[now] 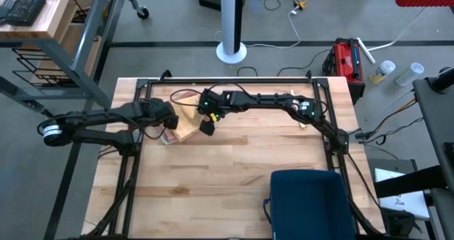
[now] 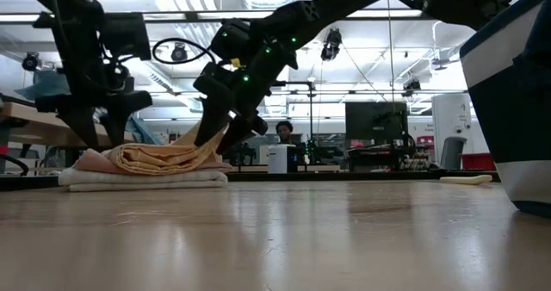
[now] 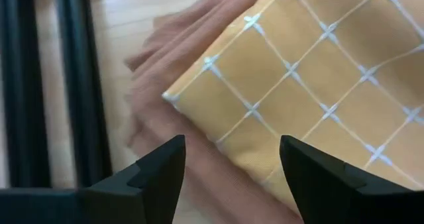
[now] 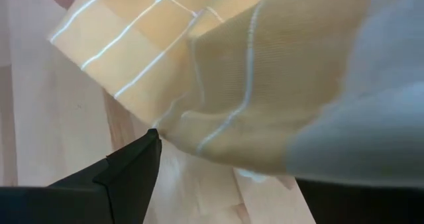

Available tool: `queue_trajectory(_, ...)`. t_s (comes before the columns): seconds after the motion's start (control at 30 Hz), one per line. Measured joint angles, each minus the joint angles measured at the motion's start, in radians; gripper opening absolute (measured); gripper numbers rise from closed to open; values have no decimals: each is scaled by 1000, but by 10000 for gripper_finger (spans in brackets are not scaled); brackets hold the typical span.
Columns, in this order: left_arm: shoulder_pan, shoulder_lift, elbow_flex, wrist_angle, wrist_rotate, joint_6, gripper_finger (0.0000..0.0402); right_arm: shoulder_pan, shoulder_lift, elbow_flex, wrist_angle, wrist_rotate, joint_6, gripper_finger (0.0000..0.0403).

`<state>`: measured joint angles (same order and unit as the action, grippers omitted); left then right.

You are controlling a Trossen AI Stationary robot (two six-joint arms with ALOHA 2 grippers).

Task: Fold towel
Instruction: Stack the yellow towel on top of the brown towel

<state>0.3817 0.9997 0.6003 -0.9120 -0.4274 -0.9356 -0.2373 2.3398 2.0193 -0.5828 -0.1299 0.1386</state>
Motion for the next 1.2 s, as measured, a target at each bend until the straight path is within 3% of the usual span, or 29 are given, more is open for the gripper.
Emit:
queue_trajectory(0.37, 2, 14, -65, 109, -15, -12, 227, 6, 0, 0, 12, 0, 0, 314)
queue_trajectory(0.63, 3, 20, -119, 327, -8, 44, 229, 10, 0, 1, 11, 0, 0, 310)
queue_trajectory(0.8, 3, 31, -134, 343, -3, 61, 220, 13, 1, 1, 7, 0, -2, 312)
queue_trajectory(0.97, 3, 35, -131, 348, -25, 116, 157, 12, 2, 1, 4, 0, -5, 313)
queue_trajectory(1.2, 3, 31, -131, 363, -58, 152, 12, 12, 2, 0, -3, 0, -9, 309)
